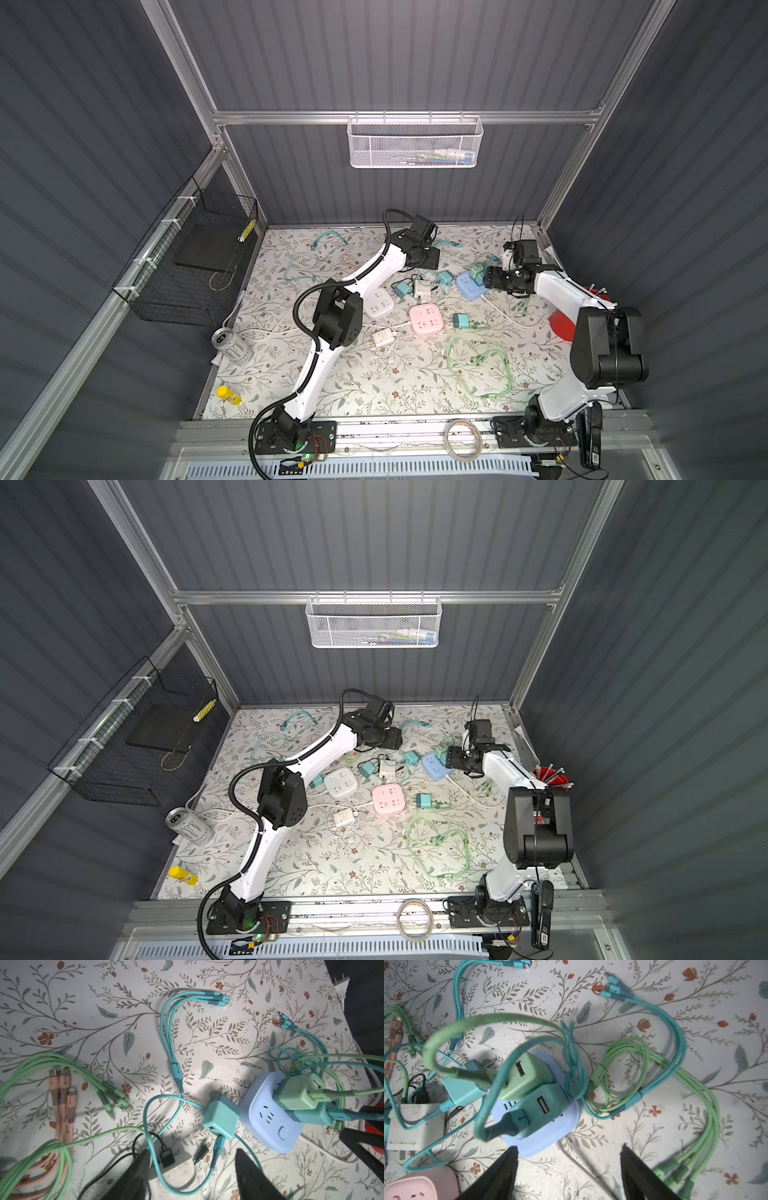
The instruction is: Pull the plug off the socket
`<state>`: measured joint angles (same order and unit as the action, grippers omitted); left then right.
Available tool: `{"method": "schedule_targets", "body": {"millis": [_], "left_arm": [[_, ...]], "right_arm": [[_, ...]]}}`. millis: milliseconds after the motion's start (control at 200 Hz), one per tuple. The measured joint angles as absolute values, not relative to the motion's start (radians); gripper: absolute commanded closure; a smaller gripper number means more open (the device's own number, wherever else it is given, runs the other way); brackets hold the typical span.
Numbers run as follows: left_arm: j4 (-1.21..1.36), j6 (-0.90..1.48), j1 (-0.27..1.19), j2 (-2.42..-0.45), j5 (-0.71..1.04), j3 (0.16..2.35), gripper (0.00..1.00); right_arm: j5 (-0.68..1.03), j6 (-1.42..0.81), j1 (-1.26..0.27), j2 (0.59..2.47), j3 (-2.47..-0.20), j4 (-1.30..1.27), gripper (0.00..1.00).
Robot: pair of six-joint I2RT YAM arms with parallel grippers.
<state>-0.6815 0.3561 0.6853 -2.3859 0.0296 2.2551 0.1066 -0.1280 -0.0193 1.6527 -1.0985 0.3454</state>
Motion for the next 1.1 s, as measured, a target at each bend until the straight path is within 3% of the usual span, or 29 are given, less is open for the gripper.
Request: {"method": "schedule_targets", "body": {"millis": [240, 620, 1101], "left_arm": [[-0.673, 0.323, 0.693, -2.419, 0.097, 2.366, 0.32], [-0.622, 0.279, 0.723, -2.512, 0.192, 2.383, 0.22], [-0.580, 0.272, 0.728, -2.513, 0.211, 2.360, 0.20]], "right_arm": [[0.107, 0.022, -0.019, 1.663, -1.116, 0.345, 0.21], [0.182, 0.176, -0.019, 1.768, -1.219, 0.350, 0.31], [0.237, 0.267, -0.023, 1.810, -1.252, 0.400, 0.37]]}}
